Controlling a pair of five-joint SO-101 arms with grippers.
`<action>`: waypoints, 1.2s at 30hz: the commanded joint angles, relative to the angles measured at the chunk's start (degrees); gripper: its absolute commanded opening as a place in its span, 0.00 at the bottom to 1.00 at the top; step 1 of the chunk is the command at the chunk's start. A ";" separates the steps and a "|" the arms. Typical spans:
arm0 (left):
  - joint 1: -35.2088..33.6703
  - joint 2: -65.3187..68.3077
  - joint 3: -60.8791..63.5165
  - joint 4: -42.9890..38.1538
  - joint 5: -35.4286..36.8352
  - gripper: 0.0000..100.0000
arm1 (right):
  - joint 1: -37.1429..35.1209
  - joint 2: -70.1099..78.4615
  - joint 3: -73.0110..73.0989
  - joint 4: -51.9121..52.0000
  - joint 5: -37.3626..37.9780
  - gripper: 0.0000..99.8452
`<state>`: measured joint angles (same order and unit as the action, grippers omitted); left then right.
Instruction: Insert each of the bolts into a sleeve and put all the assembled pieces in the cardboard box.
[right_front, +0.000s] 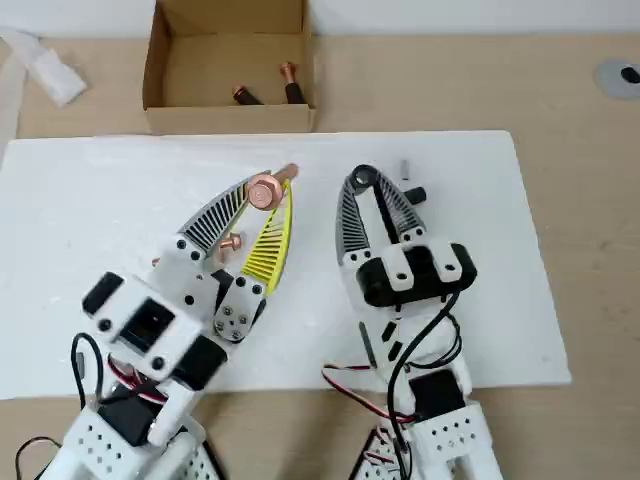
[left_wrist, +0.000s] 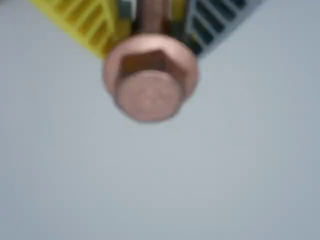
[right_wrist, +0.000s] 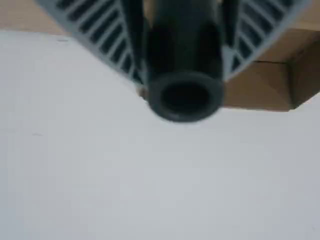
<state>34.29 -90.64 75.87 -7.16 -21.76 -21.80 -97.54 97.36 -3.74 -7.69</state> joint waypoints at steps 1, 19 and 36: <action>0.88 -0.04 -0.53 -1.32 4.66 0.01 | -1.45 -1.36 0.04 0.79 -0.35 0.01; -0.62 16.66 -13.10 11.69 13.27 0.01 | -7.08 -1.63 0.04 6.15 1.85 0.01; -2.37 24.66 -18.99 11.69 15.30 0.01 | -6.90 -1.36 0.04 6.33 1.58 0.01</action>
<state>31.12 -66.02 61.10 4.44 -6.73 -28.04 -97.71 97.36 2.59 -6.29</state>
